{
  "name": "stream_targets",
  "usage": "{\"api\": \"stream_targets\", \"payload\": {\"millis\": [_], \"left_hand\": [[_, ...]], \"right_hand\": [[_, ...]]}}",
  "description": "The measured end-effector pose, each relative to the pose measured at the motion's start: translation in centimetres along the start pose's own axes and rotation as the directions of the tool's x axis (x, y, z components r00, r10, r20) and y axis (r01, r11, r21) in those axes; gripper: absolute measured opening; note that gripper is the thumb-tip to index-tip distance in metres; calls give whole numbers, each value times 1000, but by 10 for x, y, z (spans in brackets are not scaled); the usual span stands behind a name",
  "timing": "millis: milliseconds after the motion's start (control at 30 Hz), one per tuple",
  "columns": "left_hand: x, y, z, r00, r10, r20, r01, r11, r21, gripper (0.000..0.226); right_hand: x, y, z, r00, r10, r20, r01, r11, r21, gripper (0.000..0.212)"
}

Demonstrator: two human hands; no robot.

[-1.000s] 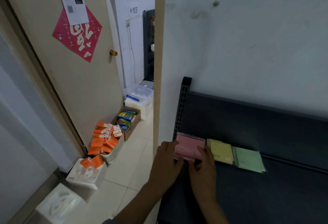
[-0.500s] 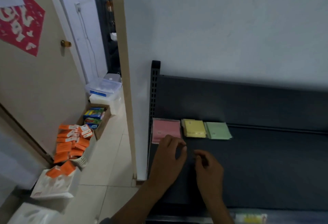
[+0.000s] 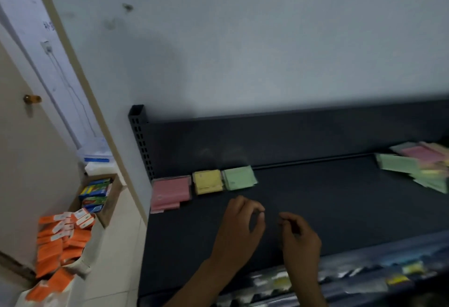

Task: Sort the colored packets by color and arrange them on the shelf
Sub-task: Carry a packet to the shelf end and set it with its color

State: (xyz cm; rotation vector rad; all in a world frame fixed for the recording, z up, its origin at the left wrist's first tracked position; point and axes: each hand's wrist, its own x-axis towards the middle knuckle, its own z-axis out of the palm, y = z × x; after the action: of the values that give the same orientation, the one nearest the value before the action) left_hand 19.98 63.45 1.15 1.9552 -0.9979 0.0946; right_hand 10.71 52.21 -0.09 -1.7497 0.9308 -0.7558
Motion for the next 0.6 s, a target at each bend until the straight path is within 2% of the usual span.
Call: {"api": "stream_targets", "payload": {"millis": [167,333,600], "left_hand": [[8,48,58,991,88,105,-87,996,-18,13],[16,98,117,964,173,200,-168,985,-45,11],[19,177,203,915,292,278,-264,955,-133,9]], "right_hand": [[16,24,-69,990,56,-131,-49,997,52,19],[24,51,-136,969,98,-225,-85,994,66,27],[30,91,-253,920,177,-351,-150,983,102,24]]}}
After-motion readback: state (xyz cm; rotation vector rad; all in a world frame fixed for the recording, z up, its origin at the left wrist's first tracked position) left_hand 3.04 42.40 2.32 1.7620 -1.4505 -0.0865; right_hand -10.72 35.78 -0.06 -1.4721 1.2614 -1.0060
